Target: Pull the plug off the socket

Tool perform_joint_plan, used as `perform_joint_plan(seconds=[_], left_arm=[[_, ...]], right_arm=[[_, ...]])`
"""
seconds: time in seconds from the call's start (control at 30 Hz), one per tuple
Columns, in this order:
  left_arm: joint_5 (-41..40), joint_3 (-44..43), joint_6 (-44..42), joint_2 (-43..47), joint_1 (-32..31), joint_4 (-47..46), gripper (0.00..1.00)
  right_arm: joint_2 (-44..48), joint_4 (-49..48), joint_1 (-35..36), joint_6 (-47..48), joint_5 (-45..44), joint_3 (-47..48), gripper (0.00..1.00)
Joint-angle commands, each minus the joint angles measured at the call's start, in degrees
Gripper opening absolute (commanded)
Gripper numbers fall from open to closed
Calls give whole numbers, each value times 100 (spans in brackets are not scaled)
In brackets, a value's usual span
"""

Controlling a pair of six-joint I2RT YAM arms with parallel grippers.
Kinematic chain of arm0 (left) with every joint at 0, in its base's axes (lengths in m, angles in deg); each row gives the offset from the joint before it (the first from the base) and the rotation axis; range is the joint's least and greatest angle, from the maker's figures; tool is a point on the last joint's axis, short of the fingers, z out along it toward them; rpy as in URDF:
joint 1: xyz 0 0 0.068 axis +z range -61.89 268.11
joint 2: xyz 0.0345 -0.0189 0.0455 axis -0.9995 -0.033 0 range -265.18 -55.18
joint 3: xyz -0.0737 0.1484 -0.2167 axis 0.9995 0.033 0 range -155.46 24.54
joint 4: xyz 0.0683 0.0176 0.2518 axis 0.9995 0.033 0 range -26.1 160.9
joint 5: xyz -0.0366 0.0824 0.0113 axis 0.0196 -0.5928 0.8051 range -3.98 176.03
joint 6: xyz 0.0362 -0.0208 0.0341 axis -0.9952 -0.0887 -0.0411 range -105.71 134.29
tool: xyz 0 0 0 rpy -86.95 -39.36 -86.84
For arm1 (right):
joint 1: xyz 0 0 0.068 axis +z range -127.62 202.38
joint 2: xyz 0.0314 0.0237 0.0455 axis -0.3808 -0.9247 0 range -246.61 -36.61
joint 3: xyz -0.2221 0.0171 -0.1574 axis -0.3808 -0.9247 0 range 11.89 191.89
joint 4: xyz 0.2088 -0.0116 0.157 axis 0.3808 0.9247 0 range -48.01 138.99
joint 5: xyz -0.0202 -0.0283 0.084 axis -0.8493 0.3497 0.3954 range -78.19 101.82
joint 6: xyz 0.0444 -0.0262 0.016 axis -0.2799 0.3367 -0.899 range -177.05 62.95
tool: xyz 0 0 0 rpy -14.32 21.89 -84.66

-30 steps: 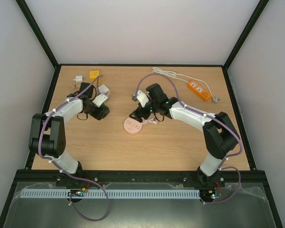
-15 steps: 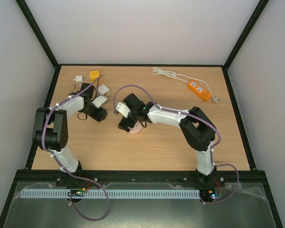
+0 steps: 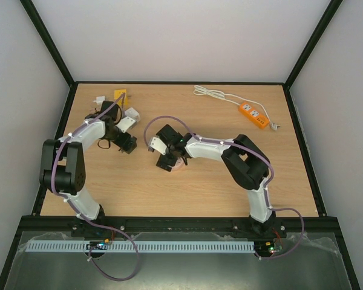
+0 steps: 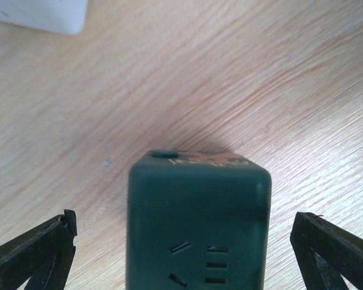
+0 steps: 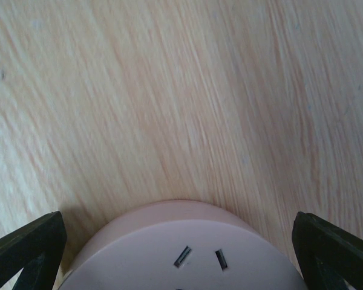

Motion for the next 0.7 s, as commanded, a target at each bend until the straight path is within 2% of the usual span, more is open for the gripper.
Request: perform_joint_plan(seconds=[0.0, 0.27, 0.67], left_arm=[[114, -235, 99, 337, 30, 113, 99], [212, -339, 188, 421, 27, 2, 99], [481, -443, 307, 497, 33, -191, 99]], right_arm=[[390, 432, -191, 396, -267, -576, 99], [984, 704, -1093, 830, 90, -1417, 96], [1233, 952, -3025, 1677, 243, -2027, 96]])
